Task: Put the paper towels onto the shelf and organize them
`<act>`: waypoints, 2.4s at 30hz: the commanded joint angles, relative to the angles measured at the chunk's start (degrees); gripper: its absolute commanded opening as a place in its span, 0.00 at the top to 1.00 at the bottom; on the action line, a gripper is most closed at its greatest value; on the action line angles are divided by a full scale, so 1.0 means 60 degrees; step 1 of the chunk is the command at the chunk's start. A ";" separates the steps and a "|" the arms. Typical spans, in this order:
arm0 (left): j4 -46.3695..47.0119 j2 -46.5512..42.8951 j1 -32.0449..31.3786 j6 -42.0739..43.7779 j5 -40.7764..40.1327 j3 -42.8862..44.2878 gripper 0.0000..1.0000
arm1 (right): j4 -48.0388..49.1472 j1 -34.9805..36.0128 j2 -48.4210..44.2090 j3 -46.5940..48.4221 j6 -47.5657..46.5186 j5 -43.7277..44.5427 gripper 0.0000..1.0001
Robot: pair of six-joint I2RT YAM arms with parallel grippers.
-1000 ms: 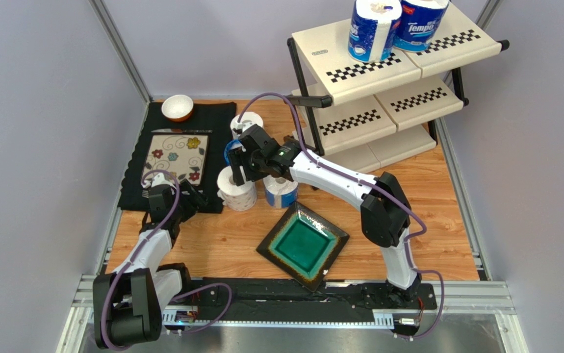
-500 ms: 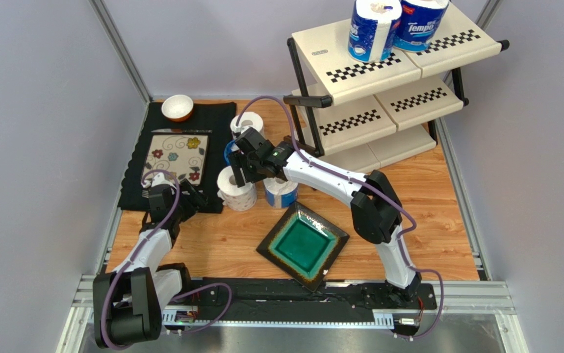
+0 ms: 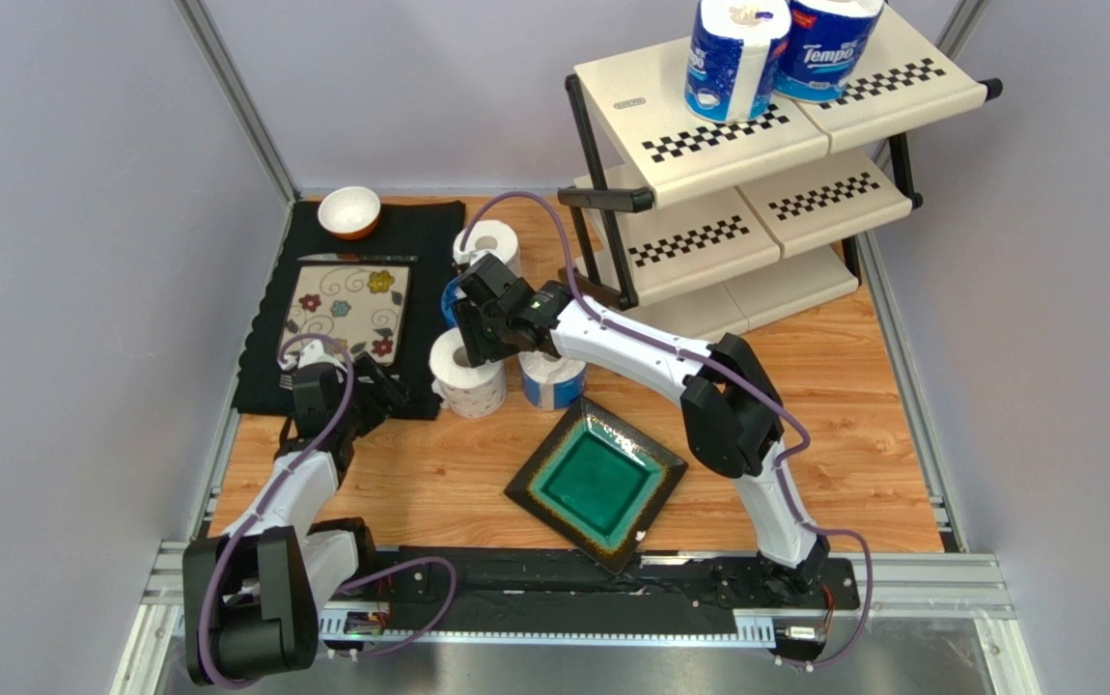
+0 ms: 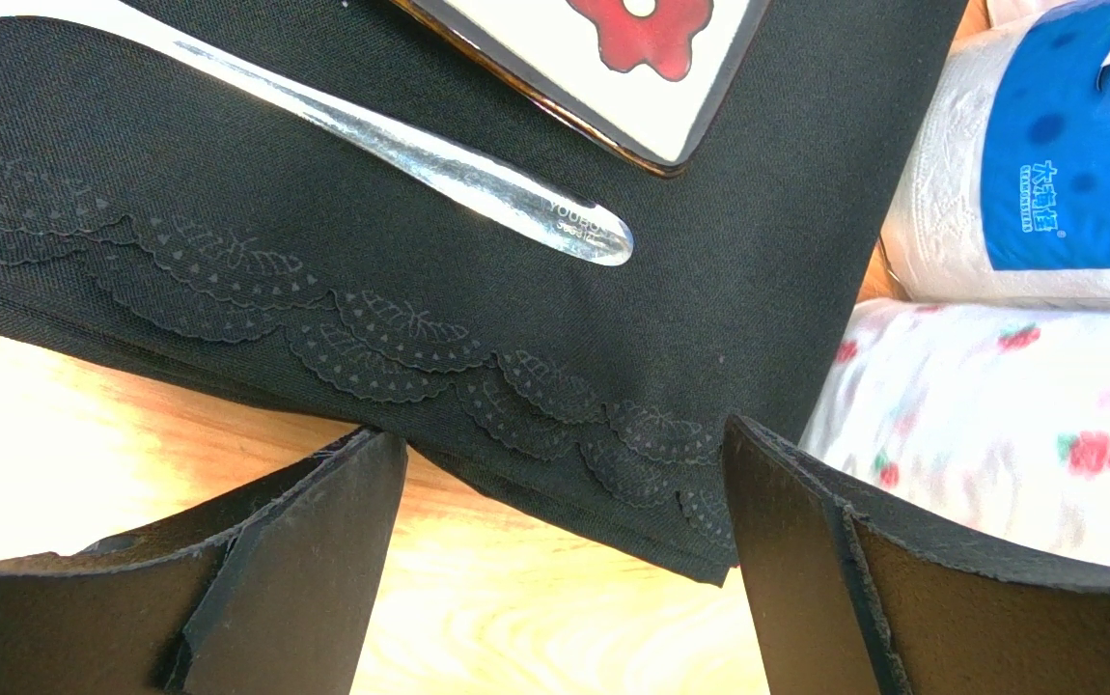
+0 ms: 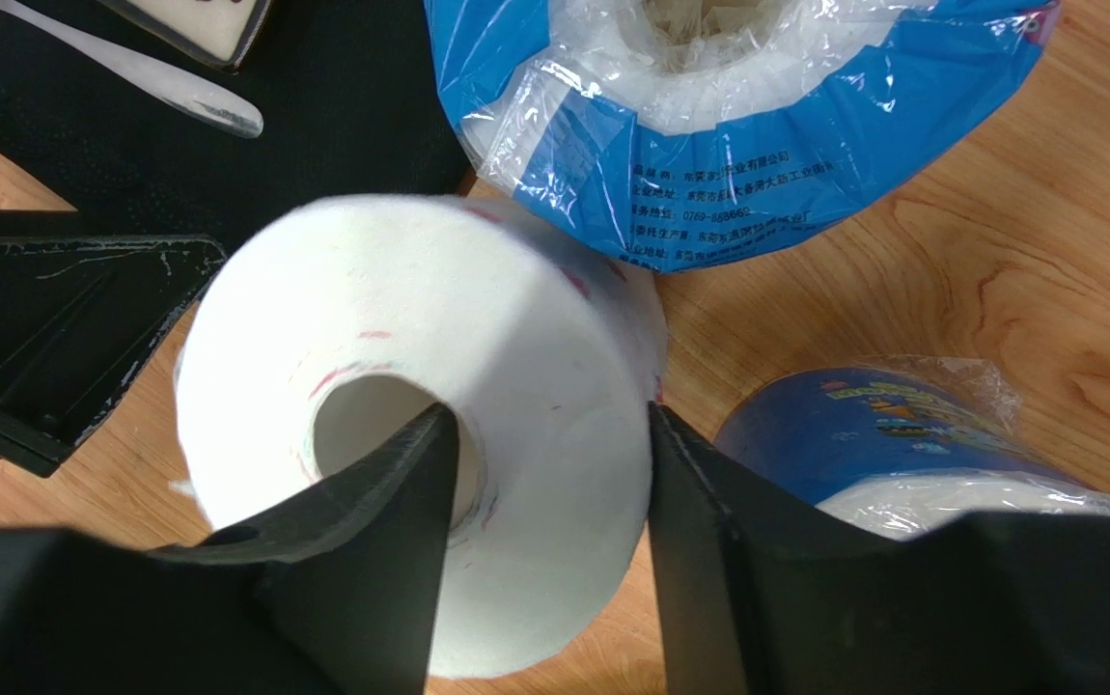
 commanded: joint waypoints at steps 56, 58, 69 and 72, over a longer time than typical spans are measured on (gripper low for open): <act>-0.0727 0.0339 0.0130 -0.0072 0.0162 -0.0267 0.11 | 0.0737 -0.9818 -1.0098 -0.4346 0.1419 -0.0274 0.60; -0.0727 0.0339 0.0130 -0.0072 0.0162 -0.0281 0.11 | 0.0929 -1.0083 -0.9936 -0.4316 0.1552 -0.0611 0.60; -0.0712 0.0354 0.0130 -0.0072 0.0148 -0.0296 0.11 | 0.1896 -1.1095 -0.8793 -0.3643 0.2181 -0.1402 0.60; -0.0727 0.0368 0.0145 -0.0072 0.0148 -0.0281 0.11 | 0.2247 -1.1095 -0.8573 -0.3599 0.2285 -0.1636 0.60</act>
